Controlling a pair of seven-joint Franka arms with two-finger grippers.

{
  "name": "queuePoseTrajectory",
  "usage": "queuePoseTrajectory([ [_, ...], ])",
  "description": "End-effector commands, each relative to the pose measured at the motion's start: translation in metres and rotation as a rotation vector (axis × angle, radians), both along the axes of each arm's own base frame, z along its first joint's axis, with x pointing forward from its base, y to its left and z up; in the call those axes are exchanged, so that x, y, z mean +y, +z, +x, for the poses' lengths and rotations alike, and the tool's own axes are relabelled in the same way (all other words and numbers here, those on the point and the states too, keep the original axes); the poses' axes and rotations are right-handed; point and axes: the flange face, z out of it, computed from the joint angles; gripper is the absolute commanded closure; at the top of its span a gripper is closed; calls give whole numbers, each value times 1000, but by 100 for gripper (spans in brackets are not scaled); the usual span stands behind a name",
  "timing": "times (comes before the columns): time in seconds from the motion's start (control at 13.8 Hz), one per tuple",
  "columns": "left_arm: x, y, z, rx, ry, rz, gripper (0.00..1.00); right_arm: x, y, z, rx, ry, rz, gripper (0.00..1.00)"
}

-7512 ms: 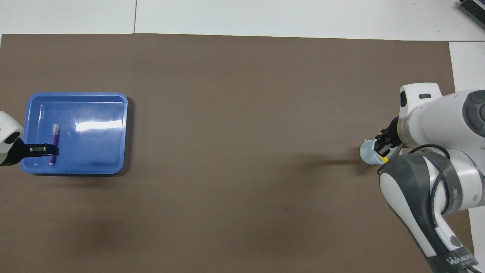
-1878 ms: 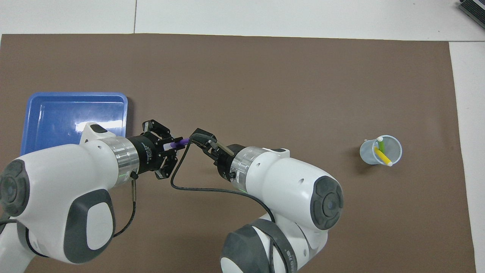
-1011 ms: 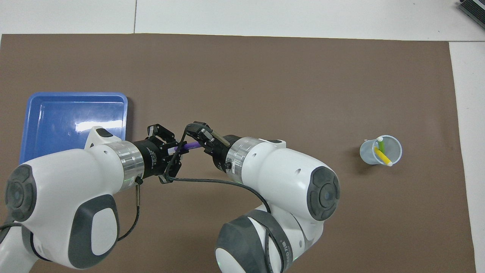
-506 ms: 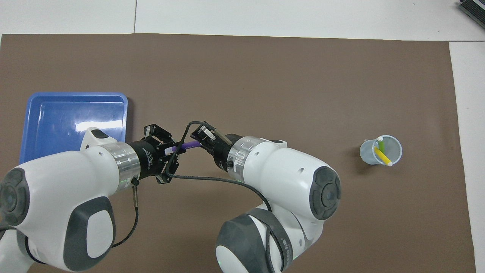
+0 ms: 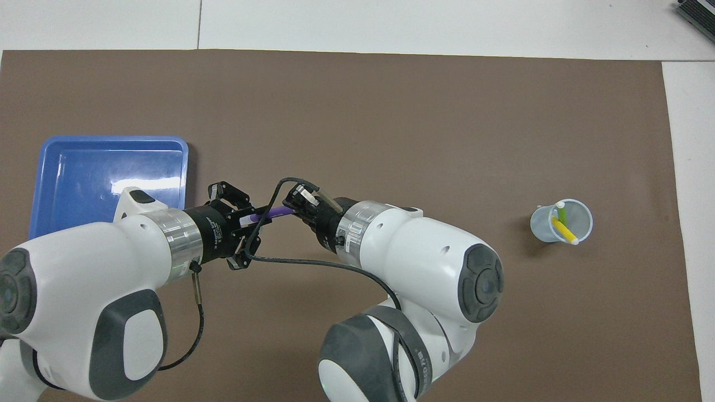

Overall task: Transfer and insert pens with both arms
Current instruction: 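Open the left gripper while the right gripper pulls the pen away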

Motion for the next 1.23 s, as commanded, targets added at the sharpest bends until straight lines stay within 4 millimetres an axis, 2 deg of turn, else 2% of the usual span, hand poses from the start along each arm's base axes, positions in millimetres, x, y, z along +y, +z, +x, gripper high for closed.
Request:
queuePoseTrajectory([
  [0.0, -1, -1, -15, 10, -1, -8, 100, 0, 4, 6, -10, -25, 33, 100],
  [0.07, 0, -1, -15, 7, 1, -9, 100, -2, 3, 7, -13, -17, 27, 100],
  [0.14, 1, 1, -14, 2, 5, -10, 91, -2, 3, 7, -13, -13, 26, 100],
  [0.29, 3, 5, -15, -8, 11, -13, 48, -2, 3, 7, -12, -12, 25, 100],
  [0.36, 3, 7, -16, -12, 10, -14, 43, -1, 3, 7, -11, -12, 25, 100],
  [0.58, 3, 7, -16, -10, 10, -13, 40, -2, 1, 6, -9, -1, 17, 100],
  [0.79, 5, 7, -17, -14, -5, -8, 40, -21, -9, 12, -5, 145, -67, 100],
  [0.94, 15, 4, -18, -52, -128, 38, 39, -37, -14, 16, 3, 214, -111, 100],
  [1.16, 51, -6, -22, -38, -448, 115, 39, -62, -32, 8, 16, 344, -204, 100],
])
